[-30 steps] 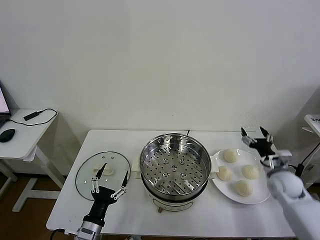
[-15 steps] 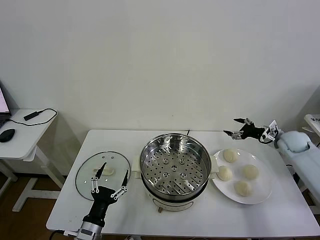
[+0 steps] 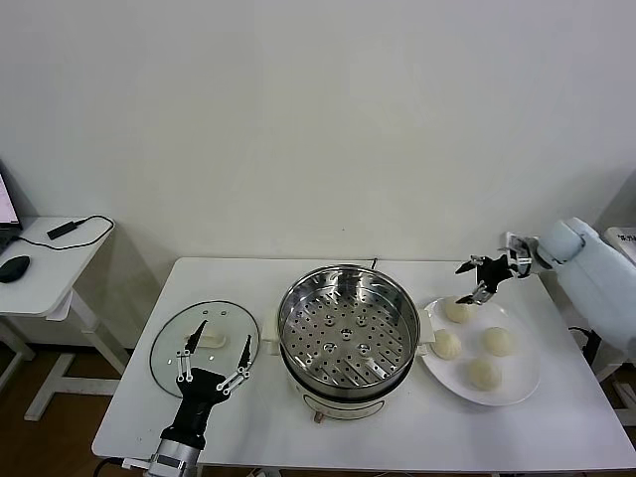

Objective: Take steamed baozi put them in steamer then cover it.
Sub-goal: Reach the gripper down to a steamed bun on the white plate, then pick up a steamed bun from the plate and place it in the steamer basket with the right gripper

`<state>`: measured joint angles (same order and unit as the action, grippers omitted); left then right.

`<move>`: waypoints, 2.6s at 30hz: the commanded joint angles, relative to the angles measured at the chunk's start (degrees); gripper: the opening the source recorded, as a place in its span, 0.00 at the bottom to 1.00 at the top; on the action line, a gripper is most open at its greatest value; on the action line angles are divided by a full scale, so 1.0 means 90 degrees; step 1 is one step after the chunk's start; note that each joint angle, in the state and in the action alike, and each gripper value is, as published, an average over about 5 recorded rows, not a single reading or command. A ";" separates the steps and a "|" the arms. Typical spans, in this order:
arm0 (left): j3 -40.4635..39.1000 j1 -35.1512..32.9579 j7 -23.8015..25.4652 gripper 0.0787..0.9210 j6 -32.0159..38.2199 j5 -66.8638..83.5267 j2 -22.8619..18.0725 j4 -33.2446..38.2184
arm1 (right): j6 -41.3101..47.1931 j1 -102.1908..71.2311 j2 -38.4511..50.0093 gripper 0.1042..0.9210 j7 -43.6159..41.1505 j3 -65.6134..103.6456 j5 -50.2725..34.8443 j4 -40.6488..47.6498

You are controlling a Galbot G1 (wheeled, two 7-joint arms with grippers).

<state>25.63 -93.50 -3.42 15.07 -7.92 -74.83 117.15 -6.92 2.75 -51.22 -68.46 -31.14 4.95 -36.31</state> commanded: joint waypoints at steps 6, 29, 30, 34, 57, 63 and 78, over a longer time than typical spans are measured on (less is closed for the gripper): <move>0.0014 -0.0024 -0.0018 0.88 0.0060 0.0001 -0.0019 -0.0072 | -0.0367 0.0195 -0.0680 0.88 -0.0073 -0.0306 0.1443 0.0727; 0.0069 -0.0033 -0.0031 0.88 0.0123 0.0001 -0.0038 -0.0097 | -0.0501 -0.0007 -0.0771 0.80 0.0434 -0.0332 0.1619 0.0782; 0.0073 -0.0033 -0.0032 0.88 0.0126 0.0002 -0.0041 -0.0091 | -0.0505 -0.0010 -0.0768 0.79 0.0451 -0.0337 0.1621 0.0773; 0.0095 -0.0032 -0.0035 0.88 0.0129 0.0009 -0.0049 -0.0051 | -0.0501 -0.0013 -0.0730 0.75 0.0475 -0.0352 0.1613 0.0700; -0.0016 0.0016 -0.0051 0.88 0.0134 0.0032 0.0020 0.0179 | -0.1437 0.3888 0.0550 0.68 -0.0480 -0.3812 -0.1404 -0.3889; -0.0010 -0.0002 -0.0058 0.88 0.0132 0.0036 0.0052 0.0254 | -0.1603 0.4417 0.0010 0.68 -0.0559 -0.4278 -0.1529 -0.4793; 0.0107 -0.0047 -0.0087 0.88 0.0189 0.0073 0.0065 0.0315 | -0.2015 0.2927 -0.1082 0.65 -0.0529 -0.4035 -0.0016 -0.4658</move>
<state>26.40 -93.95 -4.17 16.67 -7.33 -74.27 119.98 -23.10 33.03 -56.99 -72.90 -66.30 0.16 -75.46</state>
